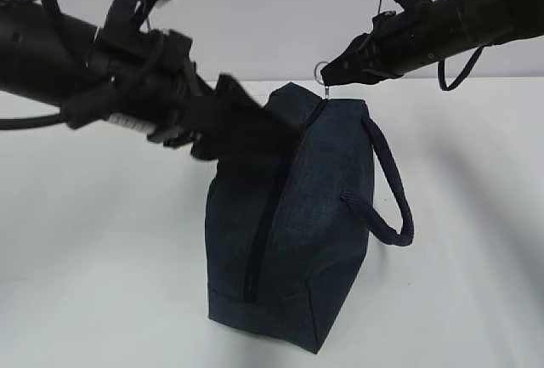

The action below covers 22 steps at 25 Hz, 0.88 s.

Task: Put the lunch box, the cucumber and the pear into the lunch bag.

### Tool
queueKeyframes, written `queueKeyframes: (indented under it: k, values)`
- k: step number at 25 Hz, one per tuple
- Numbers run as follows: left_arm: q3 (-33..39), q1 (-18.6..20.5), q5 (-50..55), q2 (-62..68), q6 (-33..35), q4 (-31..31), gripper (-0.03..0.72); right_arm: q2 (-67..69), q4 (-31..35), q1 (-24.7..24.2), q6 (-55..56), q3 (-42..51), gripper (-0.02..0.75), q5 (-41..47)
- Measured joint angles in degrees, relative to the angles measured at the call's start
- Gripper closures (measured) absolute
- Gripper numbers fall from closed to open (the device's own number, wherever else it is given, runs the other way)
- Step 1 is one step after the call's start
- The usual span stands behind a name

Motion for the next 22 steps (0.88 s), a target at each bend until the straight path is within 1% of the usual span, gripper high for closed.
queueKeyframes:
  k: [1, 4, 8, 10, 12, 19, 22]
  values:
    - [0.0, 0.0, 0.4, 0.0, -3.5, 5.4, 0.146, 0.0, 0.0, 0.0, 0.0, 0.0, 0.738, 0.0]
    - [-0.1, 0.0, -0.2, 0.0, -14.2, 18.6, 0.146, 0.0, 0.0, 0.0, 0.0, 0.0, 0.738, 0.2]
    - [-0.3, 0.0, -4.6, -0.1, -25.2, 32.7, 0.146, 0.0, 0.2, 0.0, 0.0, 0.0, 0.738, 0.3]
    - [-0.3, 0.0, -6.9, -0.1, -27.2, 35.1, 0.150, 0.1, 0.2, 0.0, 0.0, -0.1, 0.738, 0.3]
    - [-0.3, 0.0, -9.5, -0.1, -27.8, 35.9, 0.161, 0.1, 0.2, 0.0, 0.0, -0.1, 0.738, 0.2]
    - [-0.3, 0.0, -23.8, -0.2, -28.3, 35.8, 0.173, 0.1, 0.2, 0.0, 0.0, -0.1, 0.738, 0.2]
    - [-0.3, 0.0, -28.3, -0.2, -28.3, 35.2, 0.175, 0.1, 0.2, 0.0, 0.0, -0.1, 0.738, 0.2]
